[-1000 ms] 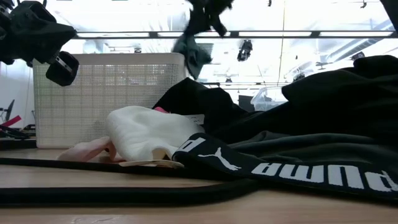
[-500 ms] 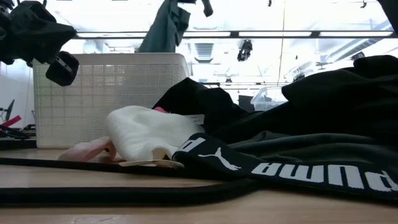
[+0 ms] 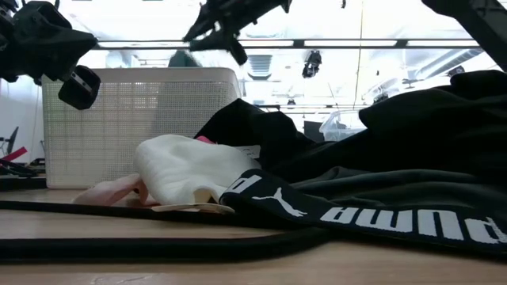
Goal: Pick & Place Cloths
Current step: Put the dark blue polo shirt into the white bin, then put the black polo shirt into the white bin
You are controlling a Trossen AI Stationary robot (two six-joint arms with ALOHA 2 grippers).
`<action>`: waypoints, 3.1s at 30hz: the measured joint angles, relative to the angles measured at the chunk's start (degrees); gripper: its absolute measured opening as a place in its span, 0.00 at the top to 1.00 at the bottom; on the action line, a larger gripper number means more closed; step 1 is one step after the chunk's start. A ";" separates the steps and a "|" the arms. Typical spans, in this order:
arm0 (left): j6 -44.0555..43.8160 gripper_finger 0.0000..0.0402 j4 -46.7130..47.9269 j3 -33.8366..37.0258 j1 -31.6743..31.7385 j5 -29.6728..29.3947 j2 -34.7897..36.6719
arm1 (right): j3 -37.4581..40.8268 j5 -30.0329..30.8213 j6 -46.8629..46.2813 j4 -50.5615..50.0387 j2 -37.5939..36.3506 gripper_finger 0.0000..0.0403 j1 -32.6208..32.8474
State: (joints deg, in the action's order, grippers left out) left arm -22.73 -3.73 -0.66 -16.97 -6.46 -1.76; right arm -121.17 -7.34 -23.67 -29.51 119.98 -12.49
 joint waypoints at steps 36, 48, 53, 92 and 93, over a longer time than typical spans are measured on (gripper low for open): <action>-39.43 0.94 -27.69 -0.41 0.00 -38.20 -0.29 | -0.37 10.71 4.75 -20.89 -23.41 0.98 15.12; -14.84 0.94 -26.77 -26.83 -0.35 -20.25 -19.89 | 12.73 15.33 1.68 -11.09 -32.18 0.98 19.45; -6.21 0.94 -16.06 -41.12 -0.37 -14.26 -33.17 | 20.46 16.38 0.68 -8.74 -37.14 0.98 19.45; 0.37 0.28 27.35 -81.81 3.63 -5.53 -94.63 | 72.02 16.55 -6.20 25.80 -75.68 0.98 23.63; 0.92 0.28 28.43 -81.41 3.67 -5.14 -95.78 | 72.04 16.57 -6.20 25.82 -75.63 0.98 23.63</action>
State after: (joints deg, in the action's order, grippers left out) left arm -21.81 24.71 -82.07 -13.30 -11.60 -97.54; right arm -49.12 9.23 -29.87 -3.68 44.36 11.14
